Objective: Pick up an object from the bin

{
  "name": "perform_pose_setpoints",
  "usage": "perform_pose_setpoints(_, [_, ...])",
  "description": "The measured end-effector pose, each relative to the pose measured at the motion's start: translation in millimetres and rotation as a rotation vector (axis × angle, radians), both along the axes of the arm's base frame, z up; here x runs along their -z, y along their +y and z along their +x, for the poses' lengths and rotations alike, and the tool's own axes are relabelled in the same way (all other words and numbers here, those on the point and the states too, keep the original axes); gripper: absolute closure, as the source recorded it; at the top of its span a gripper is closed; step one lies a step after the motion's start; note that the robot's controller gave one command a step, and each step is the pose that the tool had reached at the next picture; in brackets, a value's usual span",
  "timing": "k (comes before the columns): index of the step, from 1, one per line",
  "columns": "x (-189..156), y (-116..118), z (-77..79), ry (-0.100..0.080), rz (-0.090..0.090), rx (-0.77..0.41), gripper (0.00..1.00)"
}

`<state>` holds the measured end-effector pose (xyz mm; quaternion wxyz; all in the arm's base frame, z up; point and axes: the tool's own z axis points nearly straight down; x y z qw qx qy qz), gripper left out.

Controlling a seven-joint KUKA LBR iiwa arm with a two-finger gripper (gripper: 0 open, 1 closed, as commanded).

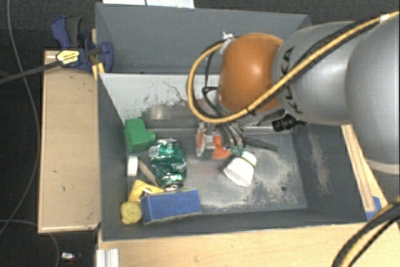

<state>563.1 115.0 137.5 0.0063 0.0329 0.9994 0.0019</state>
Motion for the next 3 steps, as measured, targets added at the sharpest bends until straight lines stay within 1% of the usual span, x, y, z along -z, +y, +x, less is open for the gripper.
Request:
perform_pose_setpoints(1, [-38.3, 5.4, -3.1, 0.001, -0.001, -0.01, 1.0])
perform_pose_setpoints(2, [-55.3, -7.2, -15.2, -0.009, 0.001, -0.052, 1.0])
perform_pose_setpoints(3, [-112.4, -6.9, -20.4, -0.002, 0.0, -0.041, 1.0])
